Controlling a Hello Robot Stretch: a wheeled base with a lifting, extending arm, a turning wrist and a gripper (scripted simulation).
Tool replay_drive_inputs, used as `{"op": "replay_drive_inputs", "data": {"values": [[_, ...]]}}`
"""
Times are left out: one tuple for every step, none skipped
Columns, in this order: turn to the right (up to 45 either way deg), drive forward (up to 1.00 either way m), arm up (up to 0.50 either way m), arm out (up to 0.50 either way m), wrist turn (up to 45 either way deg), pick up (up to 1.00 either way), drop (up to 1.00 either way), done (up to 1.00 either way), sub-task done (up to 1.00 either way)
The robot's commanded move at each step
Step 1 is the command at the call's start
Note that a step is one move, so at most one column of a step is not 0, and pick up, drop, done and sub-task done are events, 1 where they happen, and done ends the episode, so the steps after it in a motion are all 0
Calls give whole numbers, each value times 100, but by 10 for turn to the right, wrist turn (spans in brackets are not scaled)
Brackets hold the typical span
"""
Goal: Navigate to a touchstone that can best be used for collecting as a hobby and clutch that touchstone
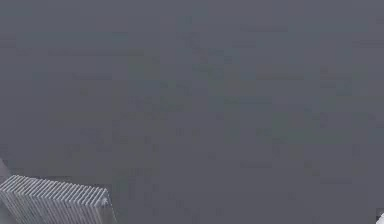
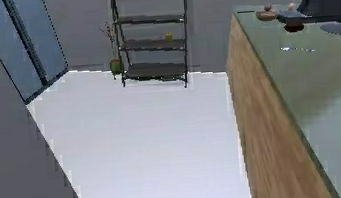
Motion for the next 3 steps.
{"op": "replay_drive_inputs", "data": {"values": [[450,0,0,0,0,0,0,0,0],[450,0,0,0,0,0,0,0,0],[180,0,0,0,0,0,0,0,0]]}}
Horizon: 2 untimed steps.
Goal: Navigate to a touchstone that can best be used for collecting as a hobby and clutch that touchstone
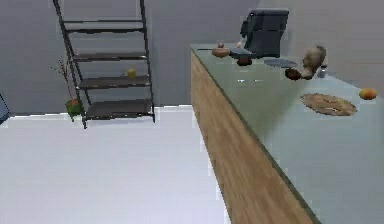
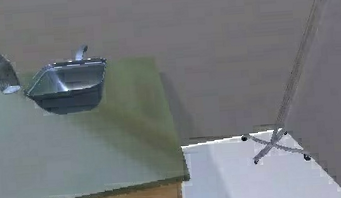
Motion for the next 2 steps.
{"op": "replay_drive_inputs", "data": {"values": [[0,50,0,0,0,0,0,0,0],[-390,0,0,0,0,0,0,0,0]]}}
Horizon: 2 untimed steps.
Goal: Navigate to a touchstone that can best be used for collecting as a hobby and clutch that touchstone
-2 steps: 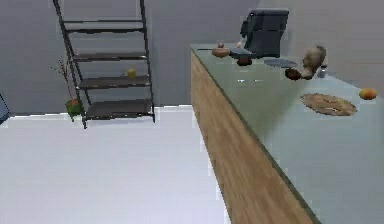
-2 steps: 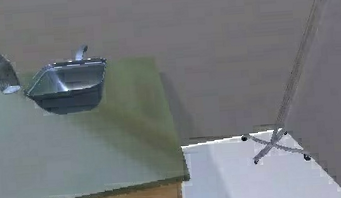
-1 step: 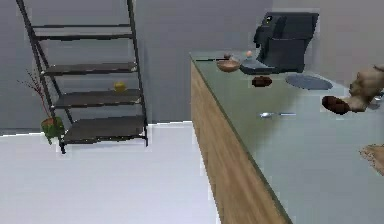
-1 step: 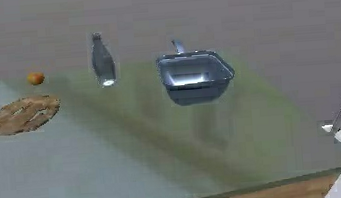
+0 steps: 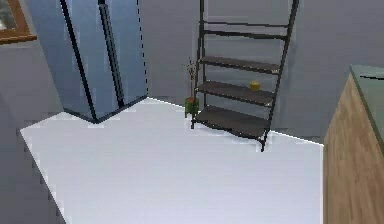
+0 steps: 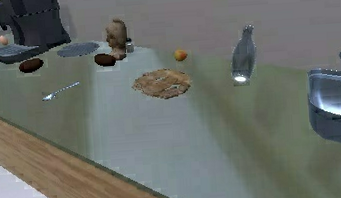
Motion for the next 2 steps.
{"op": "replay_drive_inputs", "data": {"values": [[0,0,50,0,0,0,0,0,0],[0,0,38,0,0,0,0,0,0]]}}
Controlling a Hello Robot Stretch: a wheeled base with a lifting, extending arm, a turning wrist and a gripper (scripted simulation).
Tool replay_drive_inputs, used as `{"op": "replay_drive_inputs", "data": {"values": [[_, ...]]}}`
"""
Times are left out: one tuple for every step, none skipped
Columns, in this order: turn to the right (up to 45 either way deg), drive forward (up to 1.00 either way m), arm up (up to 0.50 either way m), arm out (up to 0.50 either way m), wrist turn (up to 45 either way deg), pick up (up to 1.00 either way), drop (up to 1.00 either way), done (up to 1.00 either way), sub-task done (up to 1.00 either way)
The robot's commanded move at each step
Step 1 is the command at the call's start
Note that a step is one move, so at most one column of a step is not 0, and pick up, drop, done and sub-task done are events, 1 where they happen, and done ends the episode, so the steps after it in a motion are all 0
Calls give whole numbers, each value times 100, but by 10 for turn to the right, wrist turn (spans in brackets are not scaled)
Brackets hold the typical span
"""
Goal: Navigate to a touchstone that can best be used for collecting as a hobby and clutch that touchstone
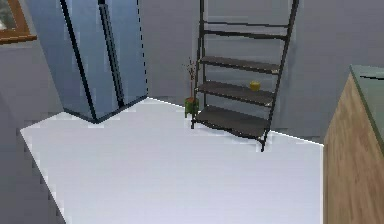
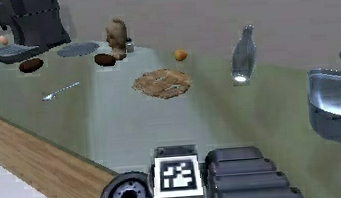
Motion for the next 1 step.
{"op": "replay_drive_inputs", "data": {"values": [[0,0,0,44,0,0,0,0,0]]}}
